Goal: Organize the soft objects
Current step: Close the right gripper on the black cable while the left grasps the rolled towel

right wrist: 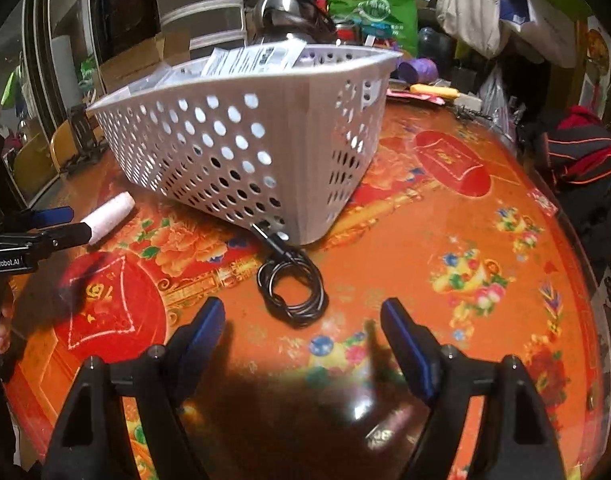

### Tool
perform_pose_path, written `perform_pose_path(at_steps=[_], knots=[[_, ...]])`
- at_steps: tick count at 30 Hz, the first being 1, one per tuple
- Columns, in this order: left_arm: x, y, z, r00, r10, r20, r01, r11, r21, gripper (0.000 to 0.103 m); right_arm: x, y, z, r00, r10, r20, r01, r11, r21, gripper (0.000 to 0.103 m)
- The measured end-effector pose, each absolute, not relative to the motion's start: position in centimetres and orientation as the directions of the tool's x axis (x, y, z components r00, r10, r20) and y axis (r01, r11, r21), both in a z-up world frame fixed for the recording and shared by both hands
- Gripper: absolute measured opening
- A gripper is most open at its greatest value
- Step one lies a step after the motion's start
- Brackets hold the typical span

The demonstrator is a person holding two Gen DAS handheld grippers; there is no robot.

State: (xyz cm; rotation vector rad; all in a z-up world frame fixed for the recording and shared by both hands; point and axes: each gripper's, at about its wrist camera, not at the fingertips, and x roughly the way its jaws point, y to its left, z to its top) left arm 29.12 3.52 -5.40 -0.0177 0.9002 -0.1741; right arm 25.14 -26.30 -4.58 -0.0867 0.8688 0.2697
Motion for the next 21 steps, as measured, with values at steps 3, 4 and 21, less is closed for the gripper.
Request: perform_pose_path(at_steps=[3,4,21], knots=[[30.0,3.4,-6.1,0.589,-0.154,-0.793,0.142,0.986,-0.086,0.081,26.3,-25.7,-5.1,0.584,0.198,-0.787,-0.277,0.96,0.036,0.08],[30.1,3.4,-6.3,0.587,-0.155,-0.795,0.143,0.986,-0.087,0.081,26.5,-25.5,-5.2,0.582,0.196,-0.789,-0.281,0.959,0.031,0.08],[31.9,2.8,-7.4,0.58,-0.126,-0.805,0.136,0.989,-0.056,0.081,28.5,-23.4,-5.6,0.574,0.184,-0.798,-0.326,0.945,-0.017,0.04]])
